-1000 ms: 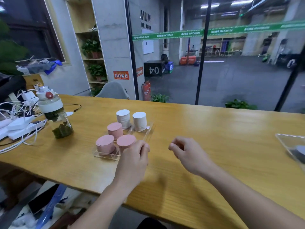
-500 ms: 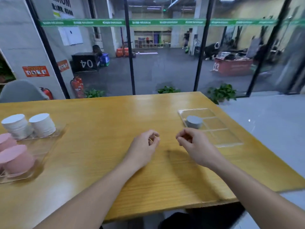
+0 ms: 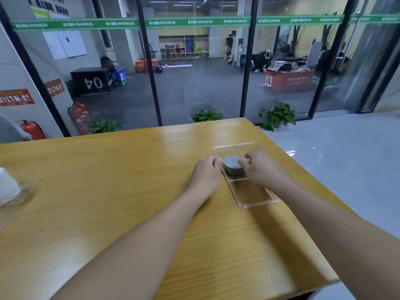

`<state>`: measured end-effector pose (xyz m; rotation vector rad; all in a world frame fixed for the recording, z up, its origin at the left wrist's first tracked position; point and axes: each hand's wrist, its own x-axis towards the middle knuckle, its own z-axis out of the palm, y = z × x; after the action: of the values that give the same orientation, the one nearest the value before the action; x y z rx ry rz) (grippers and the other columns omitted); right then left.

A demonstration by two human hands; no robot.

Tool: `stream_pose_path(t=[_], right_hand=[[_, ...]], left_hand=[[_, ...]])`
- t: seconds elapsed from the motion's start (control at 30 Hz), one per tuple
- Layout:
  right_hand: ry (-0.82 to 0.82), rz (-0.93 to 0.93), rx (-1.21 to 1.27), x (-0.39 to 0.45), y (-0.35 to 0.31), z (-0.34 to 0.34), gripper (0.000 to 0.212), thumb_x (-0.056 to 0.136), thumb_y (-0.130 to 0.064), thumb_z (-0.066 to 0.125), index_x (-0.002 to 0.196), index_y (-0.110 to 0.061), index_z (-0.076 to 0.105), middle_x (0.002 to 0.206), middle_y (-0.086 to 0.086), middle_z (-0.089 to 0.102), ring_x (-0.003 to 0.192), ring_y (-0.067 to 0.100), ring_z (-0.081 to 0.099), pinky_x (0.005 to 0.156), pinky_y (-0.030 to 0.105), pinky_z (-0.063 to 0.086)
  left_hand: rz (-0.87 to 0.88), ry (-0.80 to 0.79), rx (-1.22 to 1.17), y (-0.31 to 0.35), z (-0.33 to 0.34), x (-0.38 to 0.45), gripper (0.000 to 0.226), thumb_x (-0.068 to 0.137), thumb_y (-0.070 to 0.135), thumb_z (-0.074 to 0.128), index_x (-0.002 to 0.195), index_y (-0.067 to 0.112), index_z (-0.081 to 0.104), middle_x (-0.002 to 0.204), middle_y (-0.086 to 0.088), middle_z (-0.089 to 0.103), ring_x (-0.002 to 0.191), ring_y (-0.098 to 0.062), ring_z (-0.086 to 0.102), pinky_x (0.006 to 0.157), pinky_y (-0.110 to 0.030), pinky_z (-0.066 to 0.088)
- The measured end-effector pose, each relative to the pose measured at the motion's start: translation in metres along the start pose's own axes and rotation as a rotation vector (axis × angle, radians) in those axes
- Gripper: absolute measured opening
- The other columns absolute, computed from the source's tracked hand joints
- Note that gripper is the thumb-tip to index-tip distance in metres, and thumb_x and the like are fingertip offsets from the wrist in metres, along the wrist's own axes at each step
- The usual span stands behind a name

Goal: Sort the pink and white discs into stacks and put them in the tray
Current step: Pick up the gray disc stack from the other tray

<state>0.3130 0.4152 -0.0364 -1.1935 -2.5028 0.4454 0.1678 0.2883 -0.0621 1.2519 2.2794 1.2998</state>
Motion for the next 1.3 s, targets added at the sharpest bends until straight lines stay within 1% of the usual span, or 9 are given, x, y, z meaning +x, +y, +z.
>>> stream_pose_path(t=[0.17, 0.33, 0.47, 0.6, 0.77, 0.83, 0.97, 1.1, 1.3], right_hand=[[-0.126, 0.026, -0.083, 0.011, -0.008, 0.001, 0.048, 0.109, -0.052, 0.048, 0.088, -0.012, 0.065, 0.089, 0.009, 0.067, 0.082, 0.029, 0.061, 0.065, 0.037, 0.039], [-0.250, 0.161, 0.022, 0.019, -0.013, -0.010, 0.044, 0.103, -0.049, 0.066, 0.093, -0.007, 0.064, 0.078, 0.007, 0.058, 0.069, 0.024, 0.054, 0.055, 0.033, 0.036], [-0.310, 0.265, 0.146, 0.027, -0.007, -0.015, 0.051, 0.088, -0.053, 0.083, 0.111, -0.008, 0.073, 0.100, 0.010, 0.072, 0.093, 0.030, 0.068, 0.071, 0.038, 0.051], [-0.318, 0.252, 0.213, 0.022, -0.014, -0.018, 0.037, 0.088, -0.040, 0.088, 0.106, -0.012, 0.070, 0.106, 0.012, 0.073, 0.102, 0.031, 0.070, 0.092, 0.046, 0.059], [-0.241, 0.275, 0.525, 0.002, -0.015, -0.013, 0.046, 0.076, -0.024, 0.098, 0.107, -0.014, 0.064, 0.102, 0.012, 0.079, 0.096, 0.029, 0.079, 0.093, 0.050, 0.063], [-0.235, 0.237, 0.669, -0.016, -0.018, -0.016, 0.053, 0.076, -0.018, 0.098, 0.115, -0.012, 0.063, 0.099, 0.010, 0.082, 0.091, 0.026, 0.081, 0.083, 0.045, 0.064], [-0.265, 0.037, 0.774, -0.072, -0.052, -0.012, 0.036, 0.086, -0.016, 0.091, 0.115, -0.017, 0.070, 0.100, -0.002, 0.083, 0.092, 0.020, 0.079, 0.081, 0.033, 0.059], [-0.299, -0.172, 0.669, -0.116, -0.098, 0.021, 0.019, 0.086, -0.027, 0.088, 0.100, -0.029, 0.076, 0.094, -0.007, 0.078, 0.072, 0.010, 0.062, 0.070, 0.031, 0.051], [-0.309, -0.403, 0.573, -0.148, -0.177, 0.078, 0.022, 0.089, -0.027, 0.087, 0.106, -0.033, 0.074, 0.071, -0.010, 0.056, 0.060, 0.003, 0.045, 0.060, 0.023, 0.039]], left_hand=[[-0.046, 0.005, 0.038, 0.006, 0.015, 0.013, 0.053, 0.115, 0.037, 0.049, 0.066, 0.017, 0.047, 0.066, -0.002, 0.050, 0.072, -0.029, 0.047, 0.065, -0.042, 0.034], [-0.056, -0.024, 0.076, 0.004, 0.026, 0.014, 0.046, 0.109, 0.034, 0.055, 0.069, 0.011, 0.056, 0.061, -0.001, 0.040, 0.063, -0.027, 0.037, 0.057, -0.039, 0.028], [-0.055, -0.041, 0.058, 0.000, 0.026, 0.016, 0.043, 0.109, 0.032, 0.054, 0.074, 0.007, 0.062, 0.064, -0.001, 0.043, 0.065, -0.026, 0.038, 0.057, -0.038, 0.029], [-0.068, -0.093, 0.022, 0.000, 0.017, 0.014, 0.040, 0.110, 0.029, 0.056, 0.075, 0.009, 0.058, 0.065, 0.001, 0.042, 0.061, -0.022, 0.034, 0.056, -0.038, 0.026], [-0.092, -0.220, -0.103, 0.008, -0.007, 0.008, 0.033, 0.106, 0.047, 0.066, 0.102, 0.018, 0.080, 0.077, 0.013, 0.061, 0.068, -0.012, 0.053, 0.064, -0.031, 0.040], [-0.123, -0.235, -0.246, 0.010, -0.024, 0.000, 0.032, 0.103, 0.051, 0.071, 0.112, 0.022, 0.081, 0.084, 0.017, 0.072, 0.077, -0.008, 0.063, 0.070, -0.028, 0.047], [-0.064, -0.236, -0.359, -0.017, -0.070, -0.042, 0.024, 0.101, 0.044, 0.077, 0.107, 0.020, 0.078, 0.071, 0.007, 0.060, 0.063, -0.014, 0.045, 0.063, -0.032, 0.037], [0.043, -0.184, -0.316, -0.056, -0.130, -0.112, 0.011, 0.104, 0.032, 0.078, 0.110, 0.025, 0.072, 0.072, 0.006, 0.057, 0.066, -0.011, 0.047, 0.067, -0.028, 0.040], [0.059, -0.034, -0.149, -0.107, -0.219, -0.193, 0.016, 0.104, 0.027, 0.076, 0.119, 0.030, 0.070, 0.074, 0.009, 0.053, 0.067, -0.006, 0.048, 0.065, -0.020, 0.040]])
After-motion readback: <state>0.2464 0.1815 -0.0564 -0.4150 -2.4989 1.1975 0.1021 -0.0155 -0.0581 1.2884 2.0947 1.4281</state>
